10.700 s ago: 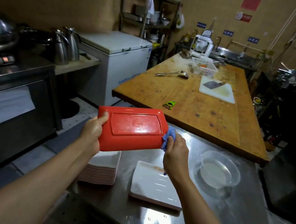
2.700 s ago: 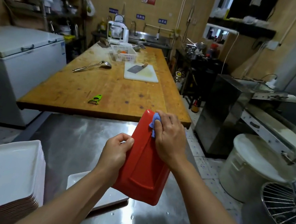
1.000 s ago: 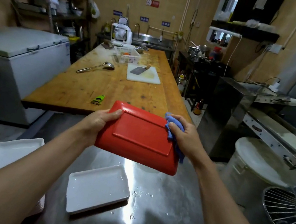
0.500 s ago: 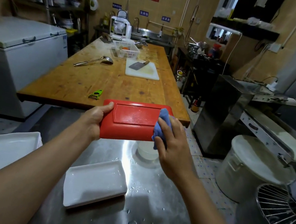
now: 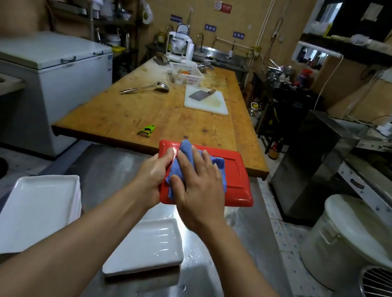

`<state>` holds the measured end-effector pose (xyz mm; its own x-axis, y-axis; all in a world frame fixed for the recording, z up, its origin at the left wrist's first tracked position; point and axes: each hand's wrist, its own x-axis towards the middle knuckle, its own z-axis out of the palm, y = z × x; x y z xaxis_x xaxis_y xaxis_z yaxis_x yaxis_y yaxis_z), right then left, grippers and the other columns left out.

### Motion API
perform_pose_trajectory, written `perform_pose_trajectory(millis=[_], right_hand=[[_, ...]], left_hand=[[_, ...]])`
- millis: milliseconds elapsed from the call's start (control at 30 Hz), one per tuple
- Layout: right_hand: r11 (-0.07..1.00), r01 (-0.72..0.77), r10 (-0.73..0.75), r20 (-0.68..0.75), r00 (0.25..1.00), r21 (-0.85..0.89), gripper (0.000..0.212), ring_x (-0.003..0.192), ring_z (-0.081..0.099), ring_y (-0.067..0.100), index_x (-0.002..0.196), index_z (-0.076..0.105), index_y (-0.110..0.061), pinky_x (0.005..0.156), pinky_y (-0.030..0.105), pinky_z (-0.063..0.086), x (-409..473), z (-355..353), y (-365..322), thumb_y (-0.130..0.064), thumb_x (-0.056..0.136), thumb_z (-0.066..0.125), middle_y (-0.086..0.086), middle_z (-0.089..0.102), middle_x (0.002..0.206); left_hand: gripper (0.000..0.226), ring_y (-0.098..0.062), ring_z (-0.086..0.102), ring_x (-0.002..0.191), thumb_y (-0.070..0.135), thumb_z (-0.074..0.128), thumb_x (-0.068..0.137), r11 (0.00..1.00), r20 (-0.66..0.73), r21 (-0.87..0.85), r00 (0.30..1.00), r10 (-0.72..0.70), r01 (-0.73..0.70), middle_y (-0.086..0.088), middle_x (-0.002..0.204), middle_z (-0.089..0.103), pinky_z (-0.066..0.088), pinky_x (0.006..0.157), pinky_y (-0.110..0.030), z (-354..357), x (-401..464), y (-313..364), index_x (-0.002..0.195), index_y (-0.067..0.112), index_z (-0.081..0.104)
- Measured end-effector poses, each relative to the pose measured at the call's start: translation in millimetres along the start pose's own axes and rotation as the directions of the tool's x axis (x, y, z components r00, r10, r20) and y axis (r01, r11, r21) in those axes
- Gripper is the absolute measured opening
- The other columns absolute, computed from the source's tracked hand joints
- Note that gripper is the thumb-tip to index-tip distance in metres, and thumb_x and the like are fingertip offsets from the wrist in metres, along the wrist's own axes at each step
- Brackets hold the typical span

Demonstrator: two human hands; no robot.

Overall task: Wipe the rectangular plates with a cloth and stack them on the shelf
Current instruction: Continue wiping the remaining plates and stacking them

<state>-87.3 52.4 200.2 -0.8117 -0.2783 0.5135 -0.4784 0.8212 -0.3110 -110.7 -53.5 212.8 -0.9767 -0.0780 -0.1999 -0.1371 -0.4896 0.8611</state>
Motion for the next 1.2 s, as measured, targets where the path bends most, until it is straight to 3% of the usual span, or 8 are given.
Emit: perform_pose_trajectory(millis=[200,367,533,733,867,967,1033,1200], right_hand=[[0.995,-0.093,0.089,0.159,0.983,0.02,0.056,0.145,0.008,0.018,0.146,0.026,-0.033,0.117,0.042,0.004,25,-4,5,-0.049,0.093,0.025,-0.003,0.019,0.156],[0.979,-0.203,0.2,0.12,0.972,0.019,0.048,0.142,0.016,0.022,0.145,0.03,-0.029,0.114,0.04,0.016,27,-5,36,-0.041,0.099,0.033,-0.001,0.024,0.153],[0.894,-0.372,0.339,0.167,0.926,0.249,0.05,0.128,0.039,0.029,0.147,0.027,-0.021,0.101,0.034,0.032,26,-4,40,-0.035,0.1,0.035,0.014,0.033,0.145],[0.834,-0.365,0.341,0.133,0.931,0.414,0.052,0.106,0.055,0.036,0.129,0.05,-0.009,0.08,0.035,0.038,13,18,20,-0.046,0.096,0.031,0.02,0.06,0.111],[0.796,-0.331,0.335,0.087,0.938,0.506,0.021,0.076,0.057,0.02,0.096,0.054,-0.014,0.062,0.028,0.038,0,28,1,-0.023,0.1,0.036,0.001,0.06,0.081],[0.733,-0.376,0.381,0.116,0.917,0.567,0.018,0.06,0.053,0.009,0.092,0.052,-0.021,0.048,0.018,0.037,-6,35,-13,-0.02,0.099,0.036,-0.01,0.055,0.068],[0.666,-0.436,0.413,0.188,0.891,0.605,0.019,0.048,0.05,0.009,0.087,0.051,-0.022,0.038,0.022,0.038,-9,41,-21,-0.022,0.099,0.036,-0.007,0.054,0.061],[0.546,-0.576,0.462,0.355,0.813,0.608,0.015,0.046,0.05,0.016,0.097,0.045,-0.017,0.033,0.023,0.036,-10,52,-36,-0.032,0.096,0.041,0.0,0.06,0.068]], left_hand=[[0.02,-0.012,0.068,0.056,0.019,0.044,0.098,0.996,-0.037,0.017,0.995,0.089,-0.088,-0.001,0.067,0.072,0.056,0.052,-0.024,-16,-9,3,0.094,0.011,0.062],[0.019,-0.016,0.068,0.056,0.022,0.046,0.098,0.996,-0.088,-0.013,0.992,0.089,-0.09,-0.003,0.066,0.071,0.057,0.049,-0.033,-36,-16,7,0.094,0.013,0.061],[0.021,-0.02,0.069,0.068,0.027,0.048,0.097,0.996,-0.126,-0.046,0.99,0.064,-0.071,-0.005,0.077,0.072,0.055,0.073,-0.043,-60,-21,14,0.107,0.014,0.061],[0.026,-0.023,0.071,0.069,0.035,0.047,0.096,0.991,-0.209,-0.129,0.978,-0.004,-0.024,-0.006,0.084,0.073,0.058,0.058,-0.044,-92,-25,27,0.107,0.017,0.063],[0.026,-0.023,0.07,0.064,0.037,0.046,0.097,0.989,-0.289,-0.147,0.956,-0.045,0.002,-0.005,0.072,0.073,0.057,0.054,-0.039,-114,-33,31,0.105,0.018,0.063],[0.033,-0.026,0.068,0.073,0.039,0.046,0.096,0.988,-0.341,-0.152,0.938,-0.063,0.011,-0.009,0.088,0.072,0.057,0.053,-0.041,-132,-42,36,0.117,0.017,0.06],[0.037,-0.026,0.068,0.078,0.039,0.046,0.096,0.989,-0.376,-0.143,0.926,-0.037,-0.018,-0.01,0.1,0.069,0.057,0.052,-0.04,-144,-47,41,0.123,0.017,0.059],[0.016,-0.013,0.069,0.06,0.028,0.047,0.098,0.967,-0.434,-0.017,0.874,0.221,-0.253,0.002,0.072,0.072,0.055,0.049,-0.03,-167,-66,67,0.104,0.018,0.059]])
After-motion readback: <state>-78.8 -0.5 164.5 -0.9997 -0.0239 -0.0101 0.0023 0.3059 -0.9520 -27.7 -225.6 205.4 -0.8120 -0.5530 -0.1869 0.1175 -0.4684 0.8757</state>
